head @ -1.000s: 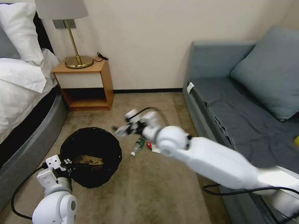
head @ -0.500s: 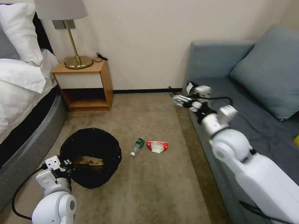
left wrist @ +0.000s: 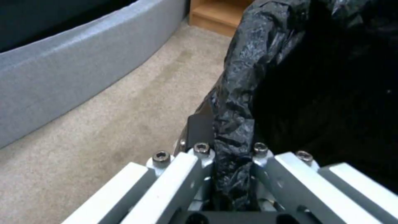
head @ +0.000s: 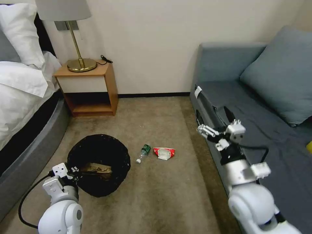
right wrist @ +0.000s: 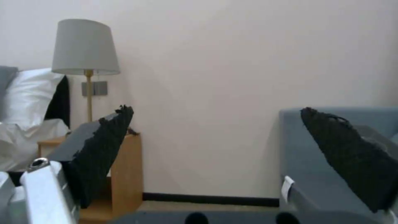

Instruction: Pick up the trash bin, then pick up the garbage on the floor and place it into the trash bin.

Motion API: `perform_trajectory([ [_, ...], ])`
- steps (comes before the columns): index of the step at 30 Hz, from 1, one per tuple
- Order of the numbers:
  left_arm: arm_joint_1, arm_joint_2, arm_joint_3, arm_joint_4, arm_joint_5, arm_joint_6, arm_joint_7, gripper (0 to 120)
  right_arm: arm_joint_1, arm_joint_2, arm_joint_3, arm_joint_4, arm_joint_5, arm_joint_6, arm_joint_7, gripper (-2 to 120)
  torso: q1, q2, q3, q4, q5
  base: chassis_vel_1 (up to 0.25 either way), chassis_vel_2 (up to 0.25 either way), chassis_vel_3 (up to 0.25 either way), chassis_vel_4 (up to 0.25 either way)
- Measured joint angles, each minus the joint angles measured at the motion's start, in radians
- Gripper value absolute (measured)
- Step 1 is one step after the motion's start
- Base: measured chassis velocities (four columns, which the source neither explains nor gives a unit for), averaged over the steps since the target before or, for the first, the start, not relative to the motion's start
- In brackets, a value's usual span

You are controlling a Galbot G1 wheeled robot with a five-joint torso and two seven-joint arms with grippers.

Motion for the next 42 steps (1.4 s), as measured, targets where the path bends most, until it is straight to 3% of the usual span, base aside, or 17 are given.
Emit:
perform_trajectory([
  [8, -0.003, 0.006, -0.002, -0.001, -0.003, -0.002, 0.001, 2, -0.039, 0.071, -0.021, -0.018, -0.059, 0.013, -0.017, 100, 0.000, 0.000, 0.000, 0.0000, 0.0000, 0.000, 0.000, 0.000, 0.000],
  [23, -0.022, 0.005, -0.017, 0.020, -0.018, 0.001, 0.001, 2, -0.007, 0.061, -0.031, -0.070, -0.052, 0.015, -0.022, 100, 0.000, 0.000, 0.000, 0.0000, 0.0001, -0.005, 0.006, 0.006, -0.008],
  [42, -0.027, 0.010, -0.040, -0.004, -0.046, 0.014, -0.002, 2, 0.006, 0.040, -0.038, -0.102, -0.045, 0.012, -0.022, 100, 0.000, 0.000, 0.000, 0.0000, 0.0003, -0.128, 0.128, 0.122, -0.122],
])
